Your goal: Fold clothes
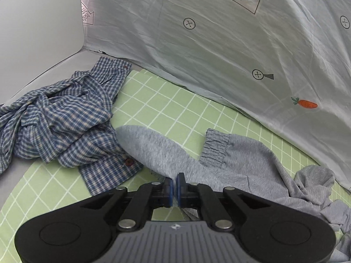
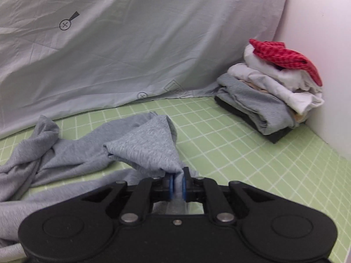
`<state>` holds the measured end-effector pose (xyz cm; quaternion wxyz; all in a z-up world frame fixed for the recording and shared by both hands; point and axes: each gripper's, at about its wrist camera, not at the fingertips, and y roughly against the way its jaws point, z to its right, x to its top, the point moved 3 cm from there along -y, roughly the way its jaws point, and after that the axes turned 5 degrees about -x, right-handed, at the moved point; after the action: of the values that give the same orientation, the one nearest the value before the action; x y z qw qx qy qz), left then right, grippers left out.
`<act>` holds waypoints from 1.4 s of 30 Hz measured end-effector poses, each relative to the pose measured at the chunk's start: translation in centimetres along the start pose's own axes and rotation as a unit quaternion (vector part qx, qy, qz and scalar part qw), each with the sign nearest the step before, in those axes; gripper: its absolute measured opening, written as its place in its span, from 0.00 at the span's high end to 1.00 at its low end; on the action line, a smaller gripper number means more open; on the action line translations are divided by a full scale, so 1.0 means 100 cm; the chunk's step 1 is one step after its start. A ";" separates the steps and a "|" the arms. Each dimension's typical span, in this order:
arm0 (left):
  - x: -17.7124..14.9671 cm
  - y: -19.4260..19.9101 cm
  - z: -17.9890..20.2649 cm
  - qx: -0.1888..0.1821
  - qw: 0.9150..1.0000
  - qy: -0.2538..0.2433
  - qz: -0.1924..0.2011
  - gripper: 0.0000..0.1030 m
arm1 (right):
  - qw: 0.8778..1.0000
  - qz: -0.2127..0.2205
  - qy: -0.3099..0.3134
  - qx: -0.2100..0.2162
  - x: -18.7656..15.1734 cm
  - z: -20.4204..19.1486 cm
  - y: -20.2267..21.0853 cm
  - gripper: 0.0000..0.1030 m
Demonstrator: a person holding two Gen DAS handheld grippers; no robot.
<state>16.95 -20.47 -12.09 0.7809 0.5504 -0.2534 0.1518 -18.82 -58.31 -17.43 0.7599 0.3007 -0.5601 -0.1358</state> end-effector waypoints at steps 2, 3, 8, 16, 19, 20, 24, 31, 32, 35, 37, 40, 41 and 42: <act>-0.015 0.019 -0.011 -0.002 1.000 0.003 0.000 0.96 | 1.000 -0.014 0.003 -0.020 -0.019 0.028 0.006 0.92; -0.024 0.026 -0.017 -0.001 1.000 0.006 -0.002 0.96 | 0.999 -0.024 0.002 -0.028 -0.029 0.042 0.008 0.92; -0.067 0.060 -0.045 0.010 1.000 0.023 -0.015 0.97 | 0.996 -0.071 -0.042 -0.036 -0.071 0.089 0.022 0.92; -0.112 0.094 -0.074 0.040 0.998 0.032 -0.022 0.98 | 0.995 -0.099 -0.020 -0.018 -0.104 0.116 0.034 0.81; -0.131 0.099 -0.078 0.047 0.997 0.046 -0.025 0.98 | 0.996 -0.083 -0.006 -0.012 -0.100 0.121 0.037 0.63; -0.137 0.100 -0.079 0.051 0.997 0.052 -0.028 0.98 | 0.997 -0.078 -0.004 -0.007 -0.099 0.123 0.038 0.63; -0.156 0.106 -0.084 0.062 0.995 0.076 -0.029 0.98 | 0.998 -0.067 0.015 0.015 -0.094 0.128 0.036 0.66; -0.174 0.118 -0.085 0.082 0.992 0.090 -0.023 0.98 | 0.998 -0.031 0.048 0.035 -0.084 0.140 0.035 0.97; -0.176 0.120 -0.085 0.082 0.992 0.094 -0.021 0.98 | 0.998 -0.011 0.050 0.028 -0.077 0.145 0.037 0.97; -0.180 0.124 -0.078 0.082 0.992 0.091 -0.018 0.98 | 0.997 0.068 0.040 -0.004 -0.050 0.168 0.052 0.97; -0.183 0.125 -0.072 0.080 0.993 0.087 -0.018 0.98 | 0.993 0.106 0.026 -0.033 -0.036 0.185 0.057 0.97; -0.187 0.122 -0.060 0.072 0.994 0.077 -0.022 0.97 | 0.996 0.074 0.020 -0.042 -0.035 0.198 0.039 0.97; -0.189 0.121 -0.057 0.070 0.995 0.074 -0.024 0.96 | 0.998 0.040 0.031 -0.048 -0.042 0.199 0.026 0.96; -0.190 0.118 -0.052 0.068 0.995 0.069 -0.028 0.95 | 0.998 0.006 0.039 -0.051 -0.051 0.200 0.015 0.95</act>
<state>-3.62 -10.66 -14.91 0.7614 0.5971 -0.1725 0.1840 -39.34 -60.43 -16.57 0.7963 0.2637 -0.5240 -0.1476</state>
